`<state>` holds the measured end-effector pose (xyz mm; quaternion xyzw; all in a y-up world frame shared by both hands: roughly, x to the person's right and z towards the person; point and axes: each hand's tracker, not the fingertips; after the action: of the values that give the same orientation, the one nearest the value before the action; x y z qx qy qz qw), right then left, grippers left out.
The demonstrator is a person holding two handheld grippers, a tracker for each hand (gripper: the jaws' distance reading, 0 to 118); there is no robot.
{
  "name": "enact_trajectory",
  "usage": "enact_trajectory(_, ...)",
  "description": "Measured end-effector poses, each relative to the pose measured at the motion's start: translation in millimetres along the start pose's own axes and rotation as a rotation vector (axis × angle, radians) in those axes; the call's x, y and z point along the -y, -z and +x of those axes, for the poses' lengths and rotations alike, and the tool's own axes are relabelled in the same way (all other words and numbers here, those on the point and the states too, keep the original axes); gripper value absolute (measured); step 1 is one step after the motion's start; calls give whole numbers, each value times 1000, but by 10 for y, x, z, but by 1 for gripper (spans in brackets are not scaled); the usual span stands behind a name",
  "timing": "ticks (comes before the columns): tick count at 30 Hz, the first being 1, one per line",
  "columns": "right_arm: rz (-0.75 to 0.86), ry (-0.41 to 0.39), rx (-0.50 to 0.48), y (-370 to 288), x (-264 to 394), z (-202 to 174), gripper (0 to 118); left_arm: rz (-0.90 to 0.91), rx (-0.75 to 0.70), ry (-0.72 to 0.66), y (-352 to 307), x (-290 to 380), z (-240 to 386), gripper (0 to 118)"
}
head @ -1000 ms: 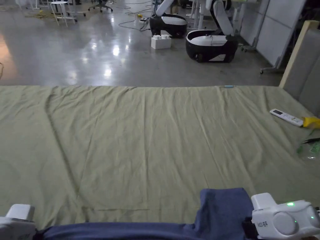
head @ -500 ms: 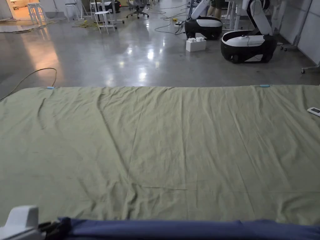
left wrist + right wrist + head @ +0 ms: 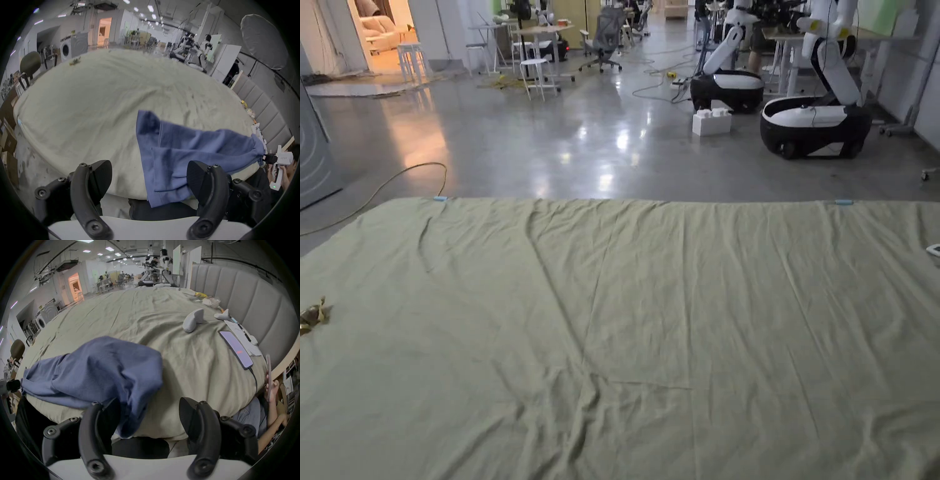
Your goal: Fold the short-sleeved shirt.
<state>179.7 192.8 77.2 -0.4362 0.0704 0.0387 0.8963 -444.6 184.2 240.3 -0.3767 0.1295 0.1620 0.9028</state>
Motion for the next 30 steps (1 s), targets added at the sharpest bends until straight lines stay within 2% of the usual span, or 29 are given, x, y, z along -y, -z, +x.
enact_trajectory(2, 70, 34, 4, -189, -30, 37, 79, 64, 3, 15, -245, -111, 46, 96)
enact_trajectory(5, 221, 31, -43, -624, -136, -4, 79, 237, -15, 84, -779, -295, 302, 95)
enact_trajectory(8, 390, -2, -39, -1086, -262, -179, 79, 406, -34, 161, -1222, -452, 559, 95)
enact_trajectory(12, 606, -31, -112, -1643, -433, -521, 79, 598, -38, 210, -1722, -582, 1016, 94)
enact_trajectory(15, 749, -90, -155, -1954, -526, -765, 79, 713, -45, 271, -2003, -627, 1258, 94)
enact_trajectory(17, 810, -125, -172, -2106, -562, -890, 77, 746, -56, 329, -2124, -662, 1353, 94)
enact_trajectory(19, 881, -174, -178, -2223, -603, -986, 74, 766, -122, 302, -2211, -676, 1409, 93)
enact_trajectory(20, 844, -153, -198, -2228, -604, -1017, 65, 780, -130, 269, -2256, -677, 1437, 90)
enact_trajectory(22, 864, -157, -204, -2265, -613, -1064, 45, 775, -52, 239, -2325, -693, 1408, 76)
enact_trajectory(24, 864, -149, -216, -2272, -628, -1086, 19, 727, -98, 261, -2329, -713, 1452, 49)
enact_trajectory(25, 863, -122, -235, -2263, -632, -1083, 12, 719, -122, 295, -2320, -702, 1465, 31)
enact_trajectory(26, 867, -75, -282, -2237, -625, -1063, 9, 737, -120, 309, -2307, -679, 1467, 6)
enact_trajectory(27, 852, -55, -321, -2217, -639, -1046, 8, 742, -115, 288, -2308, -671, 1462, 4)
enact_trajectory(28, 770, -1, -324, -2153, -628, -1056, 5, 743, -78, 249, -2314, -668, 1447, 3)
enact_trajectory(29, 825, -49, -276, -2181, -655, -1088, 3, 733, -26, 225, -2320, -682, 1421, 1)
enact_trajectory(30, 816, -50, -237, -2177, -647, -1104, 3, 737, -6, 192, -2323, -686, 1412, 0)
